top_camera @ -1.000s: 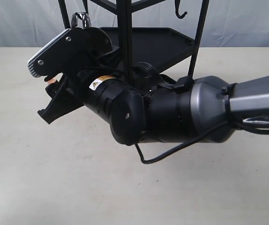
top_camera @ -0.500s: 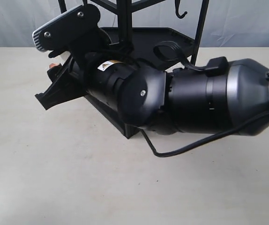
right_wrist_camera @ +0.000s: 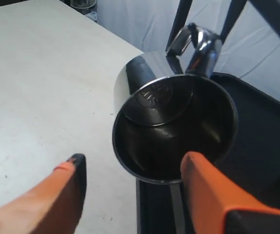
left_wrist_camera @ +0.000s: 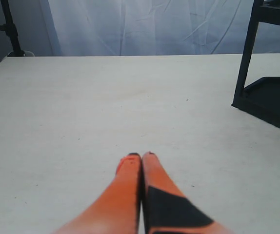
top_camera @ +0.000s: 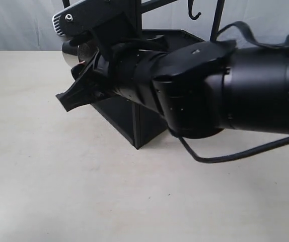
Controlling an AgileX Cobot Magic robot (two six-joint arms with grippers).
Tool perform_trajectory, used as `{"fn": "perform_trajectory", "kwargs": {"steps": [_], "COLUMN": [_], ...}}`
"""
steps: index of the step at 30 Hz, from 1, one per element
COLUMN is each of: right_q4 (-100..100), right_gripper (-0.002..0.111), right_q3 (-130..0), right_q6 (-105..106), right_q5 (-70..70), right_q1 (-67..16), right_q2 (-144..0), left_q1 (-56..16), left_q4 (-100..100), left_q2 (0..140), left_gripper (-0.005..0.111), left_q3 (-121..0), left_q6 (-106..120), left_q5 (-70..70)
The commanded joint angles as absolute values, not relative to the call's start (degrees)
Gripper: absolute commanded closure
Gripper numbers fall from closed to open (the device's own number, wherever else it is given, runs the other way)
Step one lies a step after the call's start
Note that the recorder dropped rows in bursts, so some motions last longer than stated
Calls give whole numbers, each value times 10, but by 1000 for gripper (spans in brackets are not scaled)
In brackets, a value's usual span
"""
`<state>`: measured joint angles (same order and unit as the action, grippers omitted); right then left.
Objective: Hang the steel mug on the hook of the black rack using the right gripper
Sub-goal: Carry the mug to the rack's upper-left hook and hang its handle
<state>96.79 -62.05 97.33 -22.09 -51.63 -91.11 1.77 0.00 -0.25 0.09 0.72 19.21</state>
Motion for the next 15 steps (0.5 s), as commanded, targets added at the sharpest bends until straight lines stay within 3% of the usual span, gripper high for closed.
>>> {"fn": "perform_trajectory", "kwargs": {"steps": [1,15], "right_q4": [999,999], "right_gripper": [52,52], "right_q3": [-600,-549], "right_q6": [1033,1061], "right_q5": [-234,-254], "right_q1": [-532,-574], "right_q2": [-866,-775], "left_q1": [15,15], "left_q4": [0,0], "left_q2": [0,0], "left_gripper": [107,107], "left_q3": [0,0], "left_q6": [4,4], "left_q5": [188,188]}}
